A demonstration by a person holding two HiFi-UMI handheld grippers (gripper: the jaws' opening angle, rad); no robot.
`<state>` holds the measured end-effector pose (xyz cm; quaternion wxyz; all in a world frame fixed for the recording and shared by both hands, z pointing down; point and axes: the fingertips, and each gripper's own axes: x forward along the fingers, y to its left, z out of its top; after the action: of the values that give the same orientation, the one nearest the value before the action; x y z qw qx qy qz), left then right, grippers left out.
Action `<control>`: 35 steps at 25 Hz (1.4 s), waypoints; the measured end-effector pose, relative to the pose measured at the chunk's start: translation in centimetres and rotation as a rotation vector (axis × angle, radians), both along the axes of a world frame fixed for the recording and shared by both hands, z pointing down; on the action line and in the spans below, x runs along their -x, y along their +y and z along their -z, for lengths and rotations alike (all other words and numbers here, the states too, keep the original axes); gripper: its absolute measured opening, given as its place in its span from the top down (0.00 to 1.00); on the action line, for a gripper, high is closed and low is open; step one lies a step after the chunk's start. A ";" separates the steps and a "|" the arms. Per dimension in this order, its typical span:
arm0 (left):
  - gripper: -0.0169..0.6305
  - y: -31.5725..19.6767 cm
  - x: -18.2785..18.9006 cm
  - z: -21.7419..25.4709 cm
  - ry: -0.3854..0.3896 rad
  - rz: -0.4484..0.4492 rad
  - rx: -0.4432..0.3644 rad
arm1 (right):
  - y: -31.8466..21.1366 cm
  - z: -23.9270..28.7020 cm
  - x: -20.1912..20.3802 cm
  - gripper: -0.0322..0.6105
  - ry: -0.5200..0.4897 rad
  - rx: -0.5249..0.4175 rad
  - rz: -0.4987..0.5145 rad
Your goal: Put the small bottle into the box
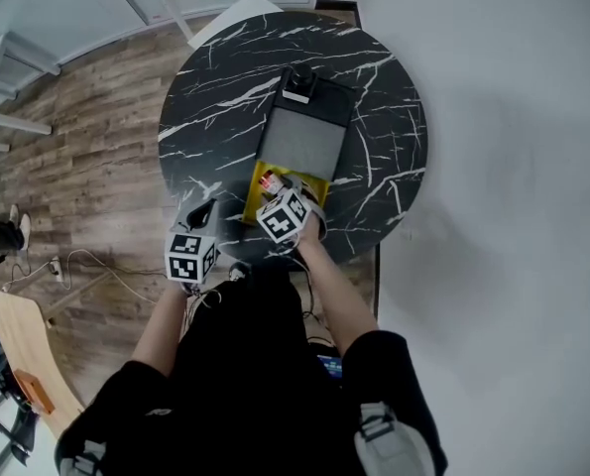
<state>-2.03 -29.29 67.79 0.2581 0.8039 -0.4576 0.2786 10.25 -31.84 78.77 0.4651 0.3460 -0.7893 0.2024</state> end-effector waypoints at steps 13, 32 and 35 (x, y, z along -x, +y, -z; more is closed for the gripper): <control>0.98 3.0 -1.4 4.2 0.067 -0.084 -0.126 | 3.8 9.8 0.4 0.58 -0.170 -0.249 -0.226; 0.98 8.7 -4.4 19.0 0.188 -0.236 -0.447 | 13.8 32.1 -1.9 0.95 -0.334 -0.828 -0.557; 0.98 9.8 -4.3 21.8 0.207 -0.239 -0.505 | 15.8 36.3 -3.1 0.95 -0.354 -0.922 -0.598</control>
<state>2.26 -19.52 46.04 0.0606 0.9150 -0.3859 0.1009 13.34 -16.02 42.48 0.0496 0.6818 -0.7297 0.0149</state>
